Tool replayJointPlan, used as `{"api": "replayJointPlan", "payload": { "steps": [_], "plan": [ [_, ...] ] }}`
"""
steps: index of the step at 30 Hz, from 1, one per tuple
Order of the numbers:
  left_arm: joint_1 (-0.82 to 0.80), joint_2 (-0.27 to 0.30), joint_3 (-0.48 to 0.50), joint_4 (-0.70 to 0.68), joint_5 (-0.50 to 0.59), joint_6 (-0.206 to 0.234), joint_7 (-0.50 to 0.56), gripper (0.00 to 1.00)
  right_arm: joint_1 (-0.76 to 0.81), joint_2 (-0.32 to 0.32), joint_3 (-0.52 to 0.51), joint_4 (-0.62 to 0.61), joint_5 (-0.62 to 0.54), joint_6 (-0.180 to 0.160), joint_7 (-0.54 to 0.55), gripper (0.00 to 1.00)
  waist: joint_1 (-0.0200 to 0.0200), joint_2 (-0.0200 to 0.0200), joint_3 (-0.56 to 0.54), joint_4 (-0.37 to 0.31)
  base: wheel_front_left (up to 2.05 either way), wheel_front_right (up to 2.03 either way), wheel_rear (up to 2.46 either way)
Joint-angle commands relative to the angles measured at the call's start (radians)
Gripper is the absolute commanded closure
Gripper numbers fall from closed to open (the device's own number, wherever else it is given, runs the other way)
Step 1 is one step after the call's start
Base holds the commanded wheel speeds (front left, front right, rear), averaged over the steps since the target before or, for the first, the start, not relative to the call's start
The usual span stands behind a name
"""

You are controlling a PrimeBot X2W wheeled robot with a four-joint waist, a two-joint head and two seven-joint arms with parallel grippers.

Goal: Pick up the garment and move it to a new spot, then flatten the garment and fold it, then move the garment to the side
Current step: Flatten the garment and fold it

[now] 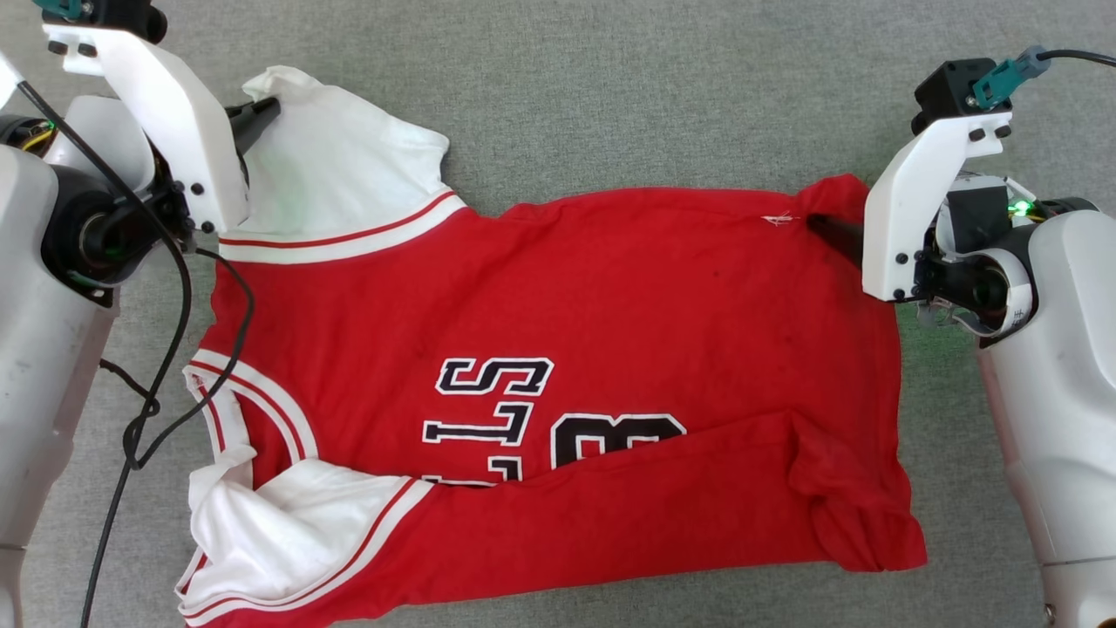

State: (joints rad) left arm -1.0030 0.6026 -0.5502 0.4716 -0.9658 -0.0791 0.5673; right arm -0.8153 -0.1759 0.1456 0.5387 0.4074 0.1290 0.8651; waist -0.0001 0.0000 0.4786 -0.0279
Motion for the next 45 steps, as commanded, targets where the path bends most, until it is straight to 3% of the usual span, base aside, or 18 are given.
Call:
{"api": "replayJointPlan", "payload": {
  "steps": [1,8,11,24,34,35,36,37,38,39,45],
  "plan": [
    [0.01,0.004,0.003,0.004,-0.006,-0.002,-0.009,1.0,0.105,0.043,0.045,0.088,0.018,0.003,0.06,1.0,0.0001,0.0,-0.004,0.001,0.0,0.0,0.0],
    [0.052,0.014,0.026,0.009,-0.016,-0.003,-0.068,1.0,0.054,0.005,0.002,-0.018,0.031,0.003,-0.044,1.0,0.0001,0.0,-0.062,0.011,0.0,0.0,0.0],
    [0.143,0.02,0.045,-0.03,-0.03,0.011,-0.136,1.0,0.125,-0.02,-0.04,-0.116,0.041,0.002,-0.106,1.0,0.0001,0.0,-0.134,0.033,0.0,0.0,0.0],
    [0.568,0.056,0.115,-0.225,-0.098,0.143,-0.308,1.0,0.464,-0.015,-0.094,-0.309,0.043,0.002,-0.113,1.0,0.0001,0.0,-0.279,0.067,0.0,0.0,0.0],
    [0.844,0.011,0.071,-0.318,-0.134,0.216,-0.345,1.0,0.664,0.002,-0.16,-0.326,0.063,0.002,-0.203,1.0,0.0001,0.0,-0.338,0.079,0.0,0.0,0.0],
    [0.858,0.007,0.066,-0.317,-0.134,0.22,-0.349,1.0,0.677,0.006,-0.161,-0.324,0.063,0.002,-0.213,0.82,0.0001,0.0,-0.342,0.079,0.0,0.0,0.0],
    [0.87,-0.003,0.065,-0.315,-0.138,0.223,-0.356,1.0,0.688,0.008,-0.16,-0.323,0.063,0.002,-0.224,0.76,0.0001,0.0,-0.345,0.078,0.0,0.0,0.0],
    [0.882,-0.013,0.065,-0.309,-0.143,0.227,-0.363,0.68,0.7,0.012,-0.161,-0.321,0.065,0.002,-0.235,0.62,0.0001,0.0,-0.349,0.076,0.0,0.0,0.0],
    [0.895,-0.019,0.059,-0.303,-0.142,0.227,-0.367,0.23,0.713,0.015,-0.158,-0.319,0.067,0.002,-0.245,0.0,0.0001,0.0,-0.353,0.073,0.0,0.0,0.0],
    [0.903,-0.026,0.057,-0.297,-0.141,0.228,-0.375,0.0,0.723,0.017,-0.158,-0.321,0.066,0.002,-0.261,0.0,0.0001,0.0,-0.356,0.071,0.0,0.0,0.0],
    [0.939,-0.061,0.078,-0.299,-0.112,0.251,-0.485,0.0,0.799,0.034,-0.163,-0.366,0.057,0.002,-0.335,0.0,0.0001,0.0,-0.385,0.063,0.0,0.0,0.0]
  ]
}}
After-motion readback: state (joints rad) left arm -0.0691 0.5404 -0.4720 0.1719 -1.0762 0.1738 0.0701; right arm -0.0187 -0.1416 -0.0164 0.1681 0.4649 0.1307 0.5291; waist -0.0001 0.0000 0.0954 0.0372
